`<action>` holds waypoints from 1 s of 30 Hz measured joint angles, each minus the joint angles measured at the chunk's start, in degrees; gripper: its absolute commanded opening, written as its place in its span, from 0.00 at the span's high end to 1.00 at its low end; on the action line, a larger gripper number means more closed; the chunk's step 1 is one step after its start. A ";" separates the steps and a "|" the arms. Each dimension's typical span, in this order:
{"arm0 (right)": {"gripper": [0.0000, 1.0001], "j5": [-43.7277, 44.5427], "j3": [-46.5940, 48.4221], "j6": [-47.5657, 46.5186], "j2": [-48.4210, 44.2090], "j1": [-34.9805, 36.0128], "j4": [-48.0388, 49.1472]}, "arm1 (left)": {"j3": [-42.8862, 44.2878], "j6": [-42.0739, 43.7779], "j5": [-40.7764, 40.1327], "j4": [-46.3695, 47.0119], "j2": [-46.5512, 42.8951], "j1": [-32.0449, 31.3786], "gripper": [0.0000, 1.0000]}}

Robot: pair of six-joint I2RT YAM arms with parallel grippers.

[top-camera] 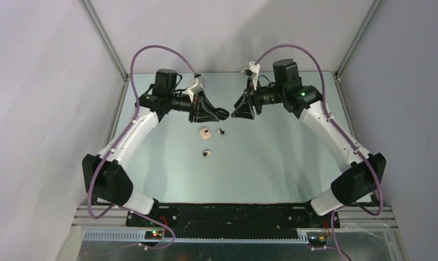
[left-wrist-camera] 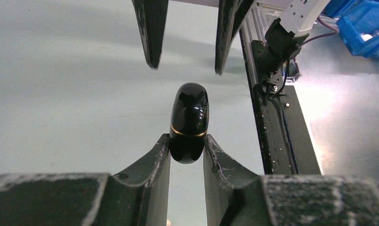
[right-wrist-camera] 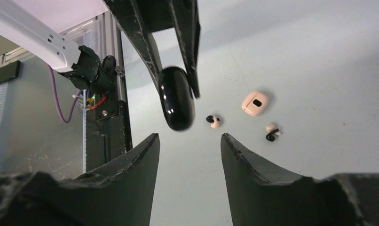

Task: Insert the wireless bluetooth earbuds into the charging case
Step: Open the charging case.

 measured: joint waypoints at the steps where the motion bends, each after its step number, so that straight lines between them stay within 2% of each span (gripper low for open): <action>1: 0.43 -0.37 -0.44 0.02 -0.17 -0.55 0.31 | -0.85 -0.50 -0.31 0.11 -0.50 0.37 1.00; 7: 0.44 -0.44 -4.37 -4.31 -2.49 -2.86 0.37 | -6.75 -3.23 -1.99 0.07 -4.44 3.48 1.00; 11: 0.40 -0.33 -6.58 -5.51 -2.71 -1.99 0.94 | -11.19 -4.48 -3.30 0.04 -7.72 4.63 1.00; 19: 0.34 1.16 -5.51 -3.72 -0.96 5.79 6.03 | -14.99 -4.90 -3.39 0.63 -10.82 4.70 1.00; 24: 0.34 2.10 -2.25 -2.14 3.43 9.33 8.26 | -15.06 -4.81 -3.19 0.98 -10.97 4.70 1.00; 30: 0.37 4.17 -0.55 -1.81 6.40 10.05 8.13 | -15.10 -4.68 -3.26 1.11 -11.96 4.70 1.00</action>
